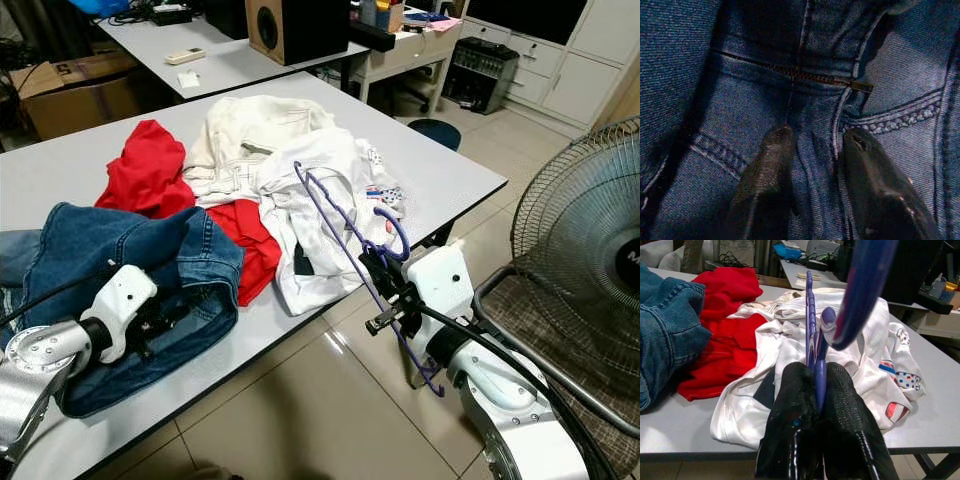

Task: Hang hanger

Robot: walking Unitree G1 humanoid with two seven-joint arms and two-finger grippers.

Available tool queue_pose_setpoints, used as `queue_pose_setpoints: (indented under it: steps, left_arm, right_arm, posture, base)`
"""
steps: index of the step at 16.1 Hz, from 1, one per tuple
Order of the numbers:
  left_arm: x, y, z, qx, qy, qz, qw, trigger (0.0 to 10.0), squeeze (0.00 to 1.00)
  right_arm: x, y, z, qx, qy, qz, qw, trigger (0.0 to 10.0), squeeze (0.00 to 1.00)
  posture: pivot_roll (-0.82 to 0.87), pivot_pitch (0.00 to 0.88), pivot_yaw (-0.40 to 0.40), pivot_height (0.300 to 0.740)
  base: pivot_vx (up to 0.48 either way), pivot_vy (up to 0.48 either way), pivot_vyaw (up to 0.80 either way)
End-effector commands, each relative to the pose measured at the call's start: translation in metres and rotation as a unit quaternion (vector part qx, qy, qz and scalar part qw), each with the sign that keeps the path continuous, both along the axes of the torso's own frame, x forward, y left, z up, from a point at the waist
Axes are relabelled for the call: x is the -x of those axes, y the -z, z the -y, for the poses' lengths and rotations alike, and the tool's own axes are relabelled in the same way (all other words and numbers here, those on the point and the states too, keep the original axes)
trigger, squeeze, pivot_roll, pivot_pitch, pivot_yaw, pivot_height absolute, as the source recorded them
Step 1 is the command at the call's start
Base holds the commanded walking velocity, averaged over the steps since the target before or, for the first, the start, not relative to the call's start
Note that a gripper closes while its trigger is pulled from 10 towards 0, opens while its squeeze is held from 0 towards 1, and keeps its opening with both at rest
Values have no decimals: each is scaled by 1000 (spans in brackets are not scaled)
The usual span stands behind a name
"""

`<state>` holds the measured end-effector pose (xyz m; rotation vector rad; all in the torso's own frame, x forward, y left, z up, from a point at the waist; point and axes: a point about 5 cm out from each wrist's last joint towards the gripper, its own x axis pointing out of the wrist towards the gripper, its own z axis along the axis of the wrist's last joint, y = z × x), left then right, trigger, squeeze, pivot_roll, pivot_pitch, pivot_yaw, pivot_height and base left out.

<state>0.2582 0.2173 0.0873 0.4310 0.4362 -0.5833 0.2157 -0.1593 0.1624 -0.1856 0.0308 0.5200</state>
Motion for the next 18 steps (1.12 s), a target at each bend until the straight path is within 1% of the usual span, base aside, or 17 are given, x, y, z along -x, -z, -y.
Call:
queue_pose_setpoints:
  steps: [1,2,3,4,5,6,7,8,10,11,12,13,15,18]
  left_arm:
    - [-3,-5,-3,12,-5,5,1000,0,0]
    - [0,-7,-1,21,19,-2,1000,0,0]
    - [3,-10,0,24,45,-1,999,745,0]
    - [4,-12,1,30,56,-2,998,4078,0]
    - [5,-17,4,41,71,4,997,10000,0]
    - [4,-22,5,66,70,4,995,10000,0]
    - [3,-24,5,75,68,4,995,10000,1000]
    - [2,-24,5,75,69,4,995,10000,1000]
    - [-4,-20,-2,28,52,20,998,10000,1000]
    - [-5,-18,-4,15,51,20,998,10000,816]
    - [-5,-15,-3,7,57,17,998,10000,55]
    - [-5,-12,-3,-4,57,16,998,10000,0]
    - [-4,-7,-1,-16,57,10,998,10000,0]
    - [-4,-4,0,-12,55,9,998,10000,0]
  right_arm:
    - [1,-6,1,2,-7,10,1000,10000,0]
    - [2,-6,2,2,-7,9,1000,10000,0]
    - [2,-7,3,2,-6,9,1000,10000,0]
    - [2,-7,3,2,-5,9,1000,10000,0]
    - [2,-7,3,2,-5,9,1000,10000,0]
    - [2,-7,3,2,-6,9,1000,10000,0]
    - [3,-7,3,2,-8,9,1000,10000,0]
    - [3,-7,3,2,-8,9,1000,10000,0]
    - [3,-7,2,3,-11,9,1000,10000,0]
    - [3,-7,2,3,-12,10,1000,10000,0]
    - [3,-7,2,3,-12,10,1000,10000,0]
    - [3,-7,2,3,-13,10,1000,10000,0]
    - [3,-8,2,3,-13,12,1000,10000,0]
    - [4,-8,2,4,-13,12,1000,10000,0]
  posture:
    - [-34,0,17,740]
    - [-35,0,18,740]
    - [-35,0,18,740]
    - [-35,0,18,740]
    - [-36,0,18,740]
    - [-36,0,17,740]
    - [-36,0,16,740]
    - [-36,0,16,740]
    - [-39,0,17,740]
    - [-40,0,17,740]
    - [-41,0,18,740]
    - [-42,0,18,740]
    - [-45,0,20,740]
    - [-45,0,19,740]
  base:
    - [0,0,0]
    - [0,0,0]
    - [0,0,0]
    - [0,0,0]
    - [0,0,0]
    - [0,0,0]
    - [0,0,0]
    - [0,0,0]
    - [0,0,0]
    - [0,0,0]
    - [0,0,0]
    - [0,0,0]
    - [0,0,0]
    - [0,0,0]
